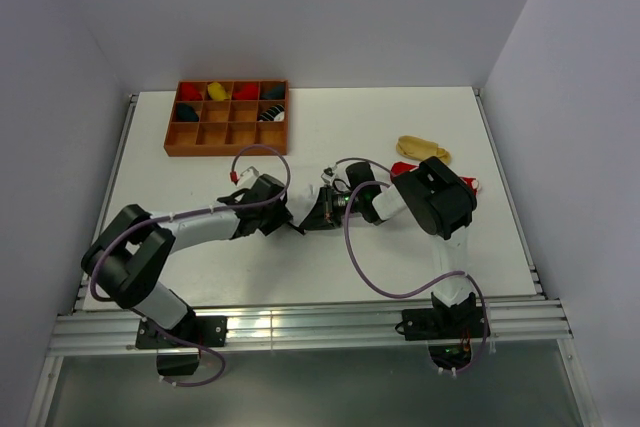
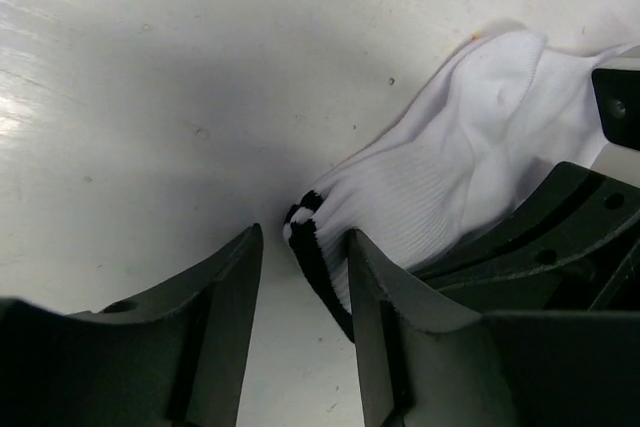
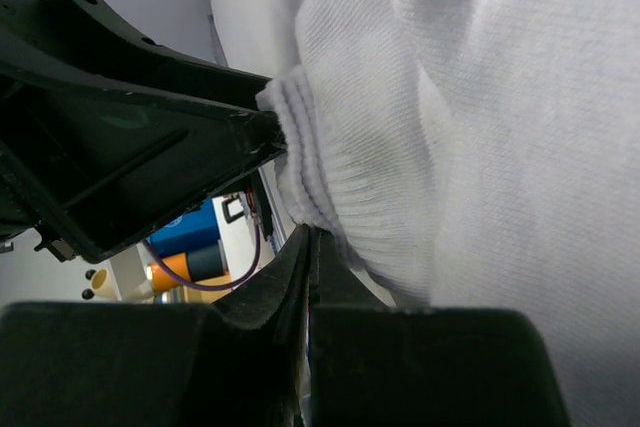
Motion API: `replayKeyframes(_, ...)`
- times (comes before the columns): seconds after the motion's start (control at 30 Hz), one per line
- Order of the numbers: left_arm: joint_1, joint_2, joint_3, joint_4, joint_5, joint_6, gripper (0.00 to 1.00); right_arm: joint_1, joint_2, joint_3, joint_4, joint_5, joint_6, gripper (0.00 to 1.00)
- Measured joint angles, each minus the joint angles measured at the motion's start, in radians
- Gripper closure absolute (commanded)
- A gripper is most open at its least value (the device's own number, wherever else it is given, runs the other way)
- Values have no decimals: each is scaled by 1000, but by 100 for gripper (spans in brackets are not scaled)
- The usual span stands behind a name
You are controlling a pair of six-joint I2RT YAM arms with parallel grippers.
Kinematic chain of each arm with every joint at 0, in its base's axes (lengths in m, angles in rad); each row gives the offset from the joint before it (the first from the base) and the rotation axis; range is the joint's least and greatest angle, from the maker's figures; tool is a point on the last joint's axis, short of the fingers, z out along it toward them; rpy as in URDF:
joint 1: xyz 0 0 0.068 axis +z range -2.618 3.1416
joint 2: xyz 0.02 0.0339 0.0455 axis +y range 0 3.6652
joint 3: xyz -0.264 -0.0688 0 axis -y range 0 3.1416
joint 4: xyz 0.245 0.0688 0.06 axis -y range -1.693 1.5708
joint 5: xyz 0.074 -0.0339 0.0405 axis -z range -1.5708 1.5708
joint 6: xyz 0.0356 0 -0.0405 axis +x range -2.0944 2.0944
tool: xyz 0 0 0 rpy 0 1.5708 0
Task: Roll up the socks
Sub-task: Roll the sock at the center of the board.
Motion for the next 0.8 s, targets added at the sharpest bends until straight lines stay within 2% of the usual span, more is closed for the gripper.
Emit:
replayKeyframes(0.2, 0, 48, 45, -19, 15, 5, 66, 0, -21, 6, -51, 21, -47, 99)
replayKeyframes(0.37, 0, 90, 106, -68, 28, 21, 76, 20, -97, 7, -171, 111, -160, 92)
replayKeyframes(0.5, 0, 112, 148, -109, 37, 40, 87, 58, -191, 5, -280, 247, -280, 80)
replayKeyframes(0.67, 0, 132, 196, -174, 43, 74, 90, 151, -345, -38, -344, 475, -433, 64)
replayKeyframes(0.8, 0, 153, 245, -241, 49, 102, 90, 239, -460, -92, -342, 661, -541, 58)
